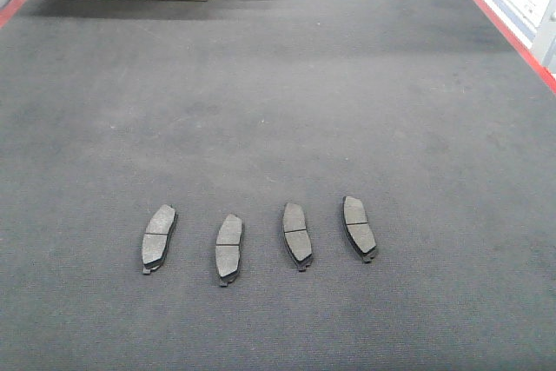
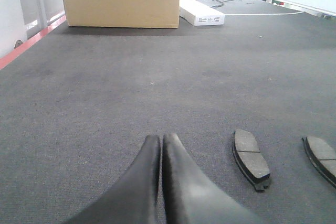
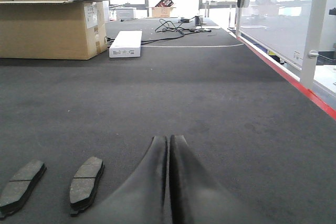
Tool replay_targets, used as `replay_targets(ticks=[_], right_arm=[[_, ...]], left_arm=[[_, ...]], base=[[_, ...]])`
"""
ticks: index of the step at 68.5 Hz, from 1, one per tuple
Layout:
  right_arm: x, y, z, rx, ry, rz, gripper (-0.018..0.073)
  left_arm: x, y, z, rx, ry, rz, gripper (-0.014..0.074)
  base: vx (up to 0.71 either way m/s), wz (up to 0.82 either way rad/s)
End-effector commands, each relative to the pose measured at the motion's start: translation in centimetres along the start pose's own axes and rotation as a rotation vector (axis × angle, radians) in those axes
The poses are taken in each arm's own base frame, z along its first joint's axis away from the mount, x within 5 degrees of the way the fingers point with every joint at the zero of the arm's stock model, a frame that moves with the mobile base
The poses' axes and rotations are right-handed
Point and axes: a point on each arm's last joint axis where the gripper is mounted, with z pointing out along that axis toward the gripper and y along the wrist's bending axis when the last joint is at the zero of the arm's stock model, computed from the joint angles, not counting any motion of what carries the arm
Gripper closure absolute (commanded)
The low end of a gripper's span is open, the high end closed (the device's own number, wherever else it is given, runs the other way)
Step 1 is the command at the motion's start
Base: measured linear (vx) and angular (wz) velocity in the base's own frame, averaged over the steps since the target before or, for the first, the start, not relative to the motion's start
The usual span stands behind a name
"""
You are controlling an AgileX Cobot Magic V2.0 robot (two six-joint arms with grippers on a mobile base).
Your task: Move and align brake pads A on conveyor
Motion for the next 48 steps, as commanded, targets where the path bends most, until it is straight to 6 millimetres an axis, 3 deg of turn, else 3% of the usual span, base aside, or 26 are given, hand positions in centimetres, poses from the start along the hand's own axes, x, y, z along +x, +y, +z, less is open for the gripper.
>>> replay_targets(ticks=[1, 48], right_arm=[[-0.07, -0.01, -0.05, 0.004, -0.061, -0.006, 0.0566], [-0.07, -0.01, -0.05, 0.004, -0.061, -0.006, 0.0566]], left_arm=[[-1.38, 0.01, -0.28, -0.002, -0.108, -0.012, 0.0603], [-1.38, 0.01, -0.28, -0.002, -0.108, -0.012, 0.0603]], base=[[0.0, 0.0], [0.0, 0.0]])
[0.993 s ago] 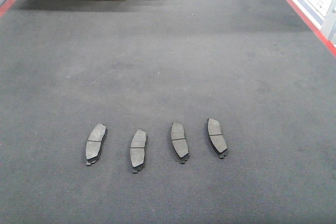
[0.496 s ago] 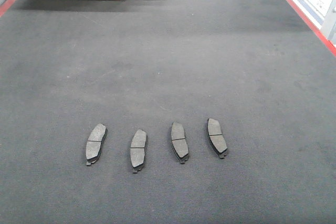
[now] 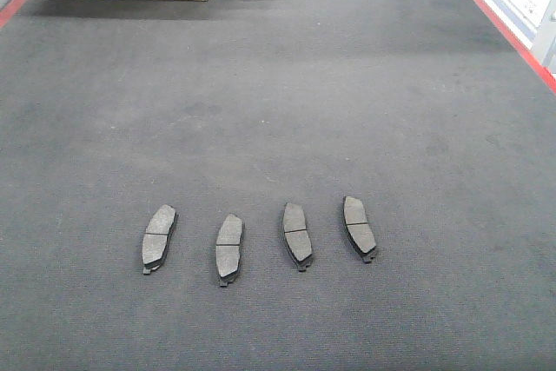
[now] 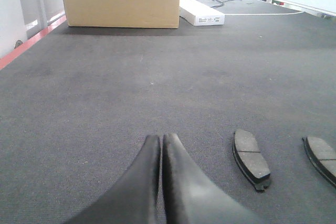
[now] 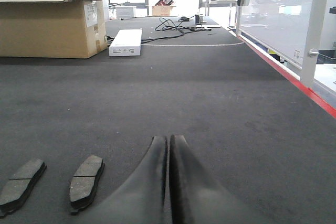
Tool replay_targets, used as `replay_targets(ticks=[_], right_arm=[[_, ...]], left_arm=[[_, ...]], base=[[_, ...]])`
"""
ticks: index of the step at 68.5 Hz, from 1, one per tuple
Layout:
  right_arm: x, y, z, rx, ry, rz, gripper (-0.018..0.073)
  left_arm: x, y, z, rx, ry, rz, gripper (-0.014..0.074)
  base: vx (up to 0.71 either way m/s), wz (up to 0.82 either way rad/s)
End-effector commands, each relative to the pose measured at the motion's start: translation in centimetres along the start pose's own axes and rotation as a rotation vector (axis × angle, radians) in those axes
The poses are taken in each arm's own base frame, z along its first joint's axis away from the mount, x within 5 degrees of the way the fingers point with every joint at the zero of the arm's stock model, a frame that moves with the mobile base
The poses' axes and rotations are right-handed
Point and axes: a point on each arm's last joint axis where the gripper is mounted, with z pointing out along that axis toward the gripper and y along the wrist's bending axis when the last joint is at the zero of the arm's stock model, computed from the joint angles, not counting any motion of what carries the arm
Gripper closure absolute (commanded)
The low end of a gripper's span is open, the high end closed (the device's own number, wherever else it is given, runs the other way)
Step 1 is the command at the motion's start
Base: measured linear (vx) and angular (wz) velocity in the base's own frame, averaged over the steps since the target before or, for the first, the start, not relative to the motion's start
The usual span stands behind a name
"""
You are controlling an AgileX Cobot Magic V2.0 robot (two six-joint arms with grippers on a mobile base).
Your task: Move and align brake pads A on conveyor
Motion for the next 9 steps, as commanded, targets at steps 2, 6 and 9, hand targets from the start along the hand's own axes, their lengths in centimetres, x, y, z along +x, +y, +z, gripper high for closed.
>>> replay_targets(ticks=[2, 6, 9], right_arm=[[-0.12, -0.01, -0.05, 0.004, -0.065, -0.006, 0.0566], [-0.12, -0.01, -0.05, 0.004, -0.065, -0.006, 0.0566], [-0.12, -0.01, -0.05, 0.004, -0.065, -0.006, 0.0566]], left_arm=[[-1.38, 0.01, -0.28, -0.002, -0.108, -0.012, 0.0603], [-1.38, 0.01, -0.28, -0.002, -0.108, -0.012, 0.0603], [-1.38, 0.01, -0.28, -0.002, -0.108, -0.012, 0.0603]], base=[[0.0, 0.0], [0.0, 0.0], [0.0, 0.0]])
